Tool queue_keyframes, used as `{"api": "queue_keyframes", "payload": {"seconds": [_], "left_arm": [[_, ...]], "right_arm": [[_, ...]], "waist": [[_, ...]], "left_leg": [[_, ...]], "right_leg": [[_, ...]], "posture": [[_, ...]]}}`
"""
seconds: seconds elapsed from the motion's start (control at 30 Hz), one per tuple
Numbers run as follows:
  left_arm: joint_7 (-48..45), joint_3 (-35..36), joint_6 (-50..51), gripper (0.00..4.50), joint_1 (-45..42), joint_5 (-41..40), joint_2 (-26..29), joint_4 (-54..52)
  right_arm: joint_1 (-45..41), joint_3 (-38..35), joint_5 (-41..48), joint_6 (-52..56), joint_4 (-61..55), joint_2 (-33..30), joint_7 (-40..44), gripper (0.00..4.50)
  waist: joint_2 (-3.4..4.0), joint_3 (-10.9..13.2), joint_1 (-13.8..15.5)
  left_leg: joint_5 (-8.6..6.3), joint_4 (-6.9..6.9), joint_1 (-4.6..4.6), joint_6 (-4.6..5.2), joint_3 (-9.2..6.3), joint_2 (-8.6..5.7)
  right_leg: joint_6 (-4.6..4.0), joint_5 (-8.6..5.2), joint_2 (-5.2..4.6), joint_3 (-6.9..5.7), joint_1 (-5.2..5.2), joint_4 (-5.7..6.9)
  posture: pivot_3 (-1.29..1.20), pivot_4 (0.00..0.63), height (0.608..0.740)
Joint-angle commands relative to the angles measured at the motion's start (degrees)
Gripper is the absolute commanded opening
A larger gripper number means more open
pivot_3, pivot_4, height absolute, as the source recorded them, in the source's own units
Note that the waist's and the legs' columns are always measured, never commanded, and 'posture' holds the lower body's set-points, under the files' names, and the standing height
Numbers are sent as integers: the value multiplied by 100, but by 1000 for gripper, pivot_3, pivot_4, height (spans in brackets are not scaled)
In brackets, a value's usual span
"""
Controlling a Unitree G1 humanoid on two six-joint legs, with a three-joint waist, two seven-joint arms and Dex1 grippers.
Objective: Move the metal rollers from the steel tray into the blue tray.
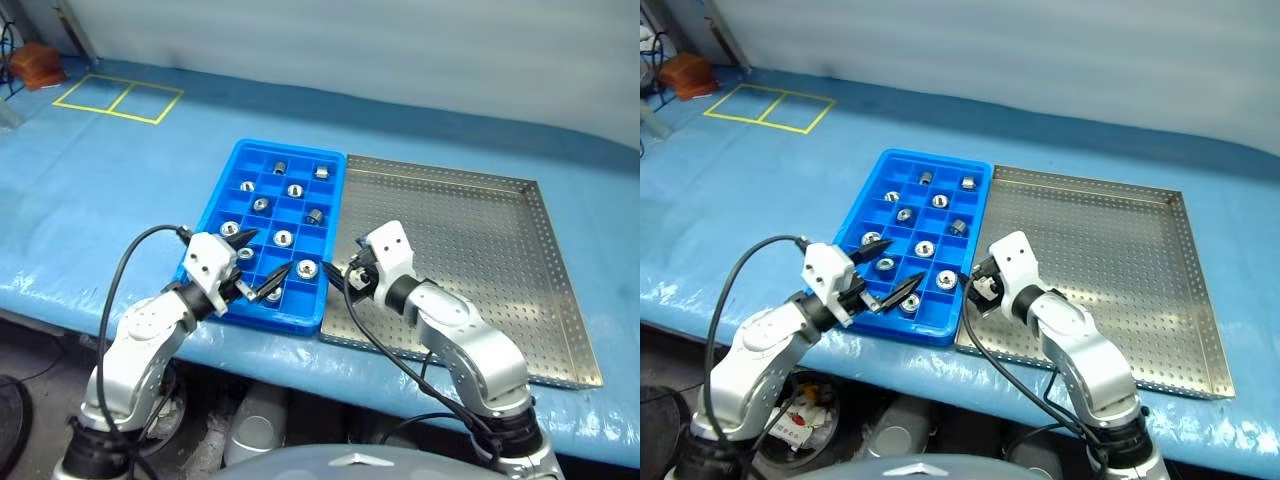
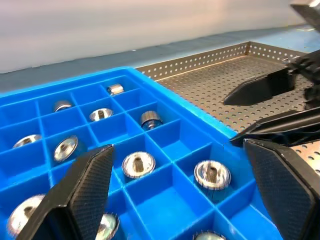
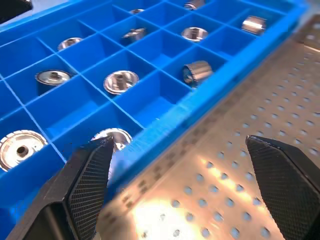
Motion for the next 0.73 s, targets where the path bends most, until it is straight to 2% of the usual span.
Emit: {"api": "queue_keyframes", "payload": {"seconds": [0.03, 0.17, 0.33, 0.53, 0.73], "left_arm": [[-108, -335, -257, 4500, -464, 209, -185, 344], [-96, -582, -426, 4500, -845, 468, -373, 763], [-55, -762, -350, 4500, -1116, 666, -565, 1060], [482, -737, -264, 4500, -1146, 976, -863, 1262], [602, -671, -171, 4500, -1013, 911, -1031, 1157]], "right_arm": [[288, -311, -65, 24, -564, -106, -202, 4462], [632, -509, -85, 56, -861, -158, -361, 4462], [1081, -673, -131, -5, -1154, -228, -494, 4462], [1390, -702, -230, -188, -1212, -113, -677, 4462], [1503, -702, -290, -369, -1156, -33, -751, 4462]], "waist": [[0, 1, -226], [-1, 1, -713], [-1, 0, -997], [-3, 0, -1039], [-4, 0, -1021]], "left_leg": [[0, 4, 8, 1, -4, -2], [-1, 4, 48, 6, -3, -5], [0, 2, 56, 7, -8, 3], [2, 6, 66, 11, -7, 3], [7, 9, 66, 20, -3, 1]], "right_leg": [[0, 0, -1, 0, 13, -1], [1, 1, -8, 7, 49, -1], [-3, -1, 10, 18, 48, 13], [7, 5, 15, 47, 49, 17], [20, 13, 1, 60, 49, 14]], "posture": [[96, 150, 740], [52, 150, 740], [39, 150, 740], [61, 150, 740], [75, 150, 740]]}}
